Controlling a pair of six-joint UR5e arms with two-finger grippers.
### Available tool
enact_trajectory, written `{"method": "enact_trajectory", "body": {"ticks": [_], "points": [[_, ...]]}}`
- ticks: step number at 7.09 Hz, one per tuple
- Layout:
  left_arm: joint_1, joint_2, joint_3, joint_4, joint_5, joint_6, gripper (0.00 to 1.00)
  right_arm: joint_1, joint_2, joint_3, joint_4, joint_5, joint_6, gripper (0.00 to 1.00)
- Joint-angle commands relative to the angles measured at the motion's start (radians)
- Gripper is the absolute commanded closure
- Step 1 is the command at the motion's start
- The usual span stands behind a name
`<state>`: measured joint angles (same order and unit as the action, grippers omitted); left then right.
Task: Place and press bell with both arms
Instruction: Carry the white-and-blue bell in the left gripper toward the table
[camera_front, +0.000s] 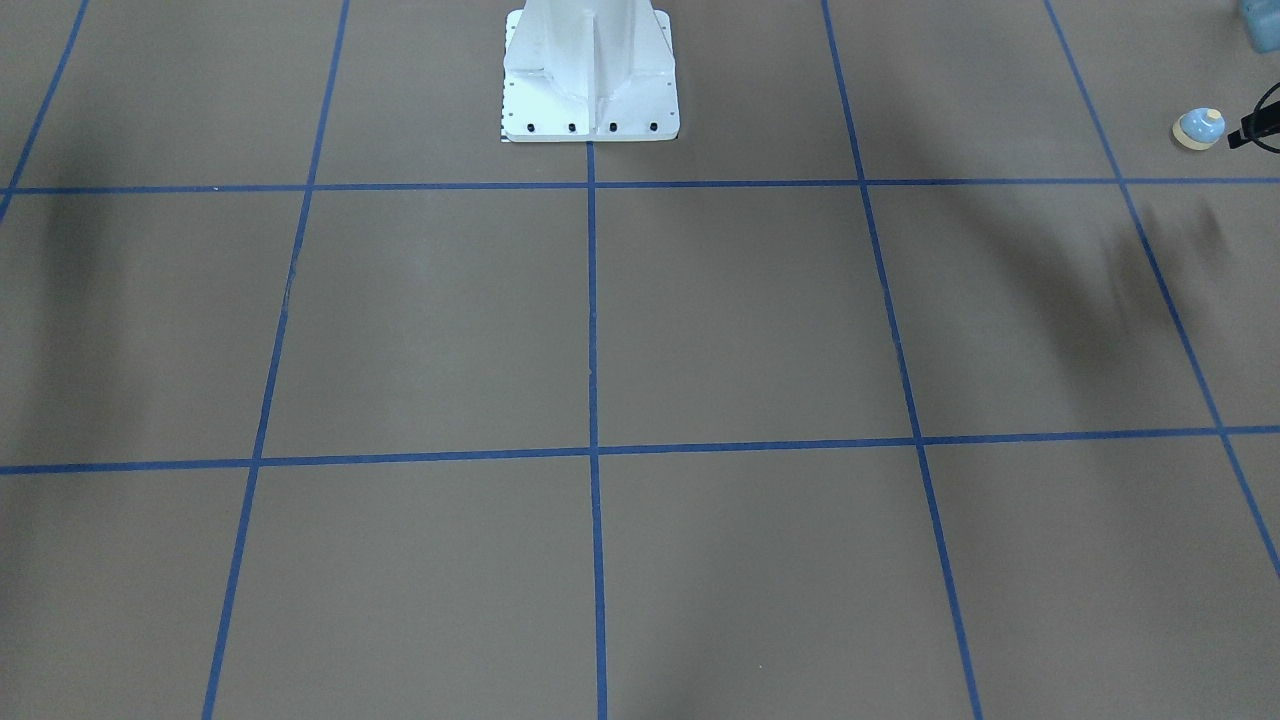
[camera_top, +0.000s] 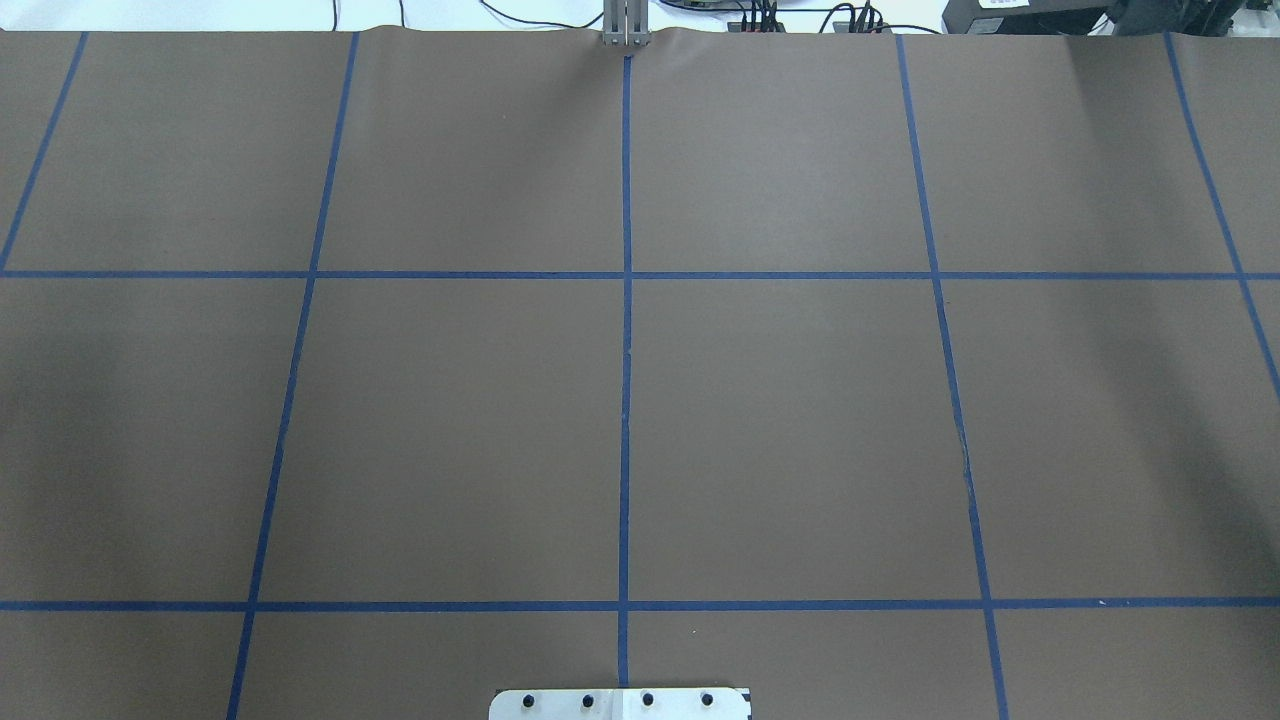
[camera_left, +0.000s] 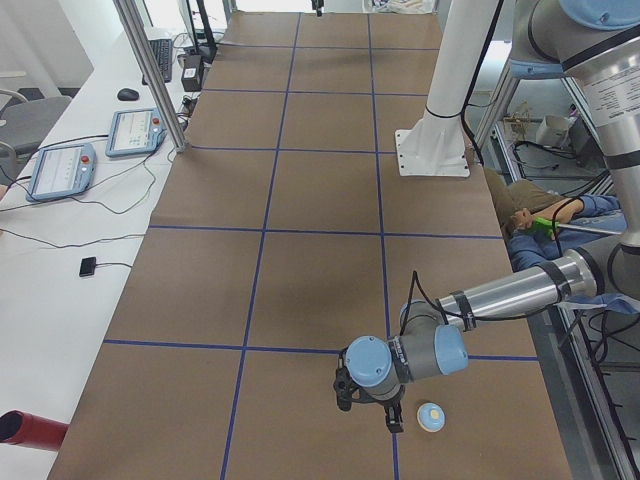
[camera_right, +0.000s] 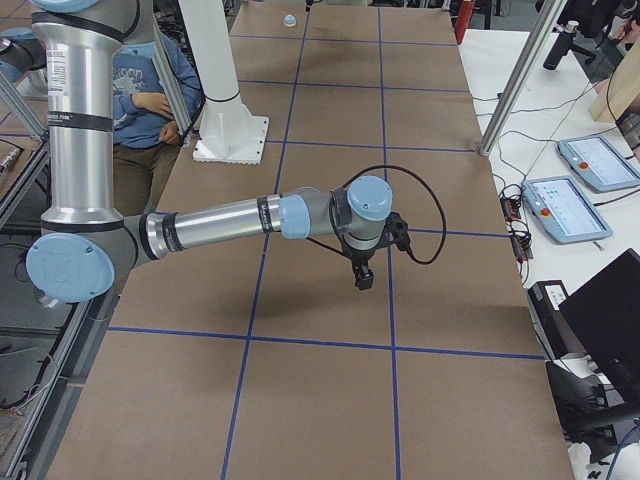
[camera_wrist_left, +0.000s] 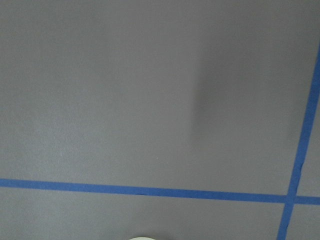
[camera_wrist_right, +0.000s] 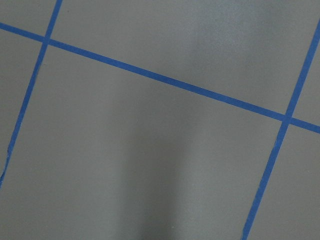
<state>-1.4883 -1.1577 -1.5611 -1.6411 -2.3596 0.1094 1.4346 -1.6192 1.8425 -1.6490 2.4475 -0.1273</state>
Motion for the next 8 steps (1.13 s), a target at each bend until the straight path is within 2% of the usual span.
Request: {"method": "enact_trajectory", "body": {"ticks": [1, 2, 3, 5, 6, 8], "points": [[0.000, 0.009, 0.121, -0.105, -0.001, -0.010, 0.00, -0.009, 0.007, 0.001, 0.000, -0.005, 0.001, 0.00], [0.002, 0.012, 0.267, -0.323, -0.001, -0.058, 0.00, -0.009, 0.009, 0.007, 0.001, -0.005, 0.001, 0.00], [0.005, 0.013, 0.280, -0.395, -0.054, -0.144, 0.00, -0.009, 0.007, 0.027, 0.000, -0.005, 0.001, 0.00], [0.028, 0.013, 0.262, -0.398, -0.096, -0.157, 0.00, -0.011, -0.001, 0.035, 0.000, -0.005, 0.001, 0.00], [0.107, 0.015, 0.260, -0.398, -0.137, -0.199, 0.00, -0.014, -0.001, 0.034, 0.000, -0.008, 0.001, 0.00], [0.148, 0.076, 0.259, -0.428, -0.139, -0.229, 0.00, -0.017, 0.004, 0.035, 0.000, -0.008, 0.001, 0.00]]}}
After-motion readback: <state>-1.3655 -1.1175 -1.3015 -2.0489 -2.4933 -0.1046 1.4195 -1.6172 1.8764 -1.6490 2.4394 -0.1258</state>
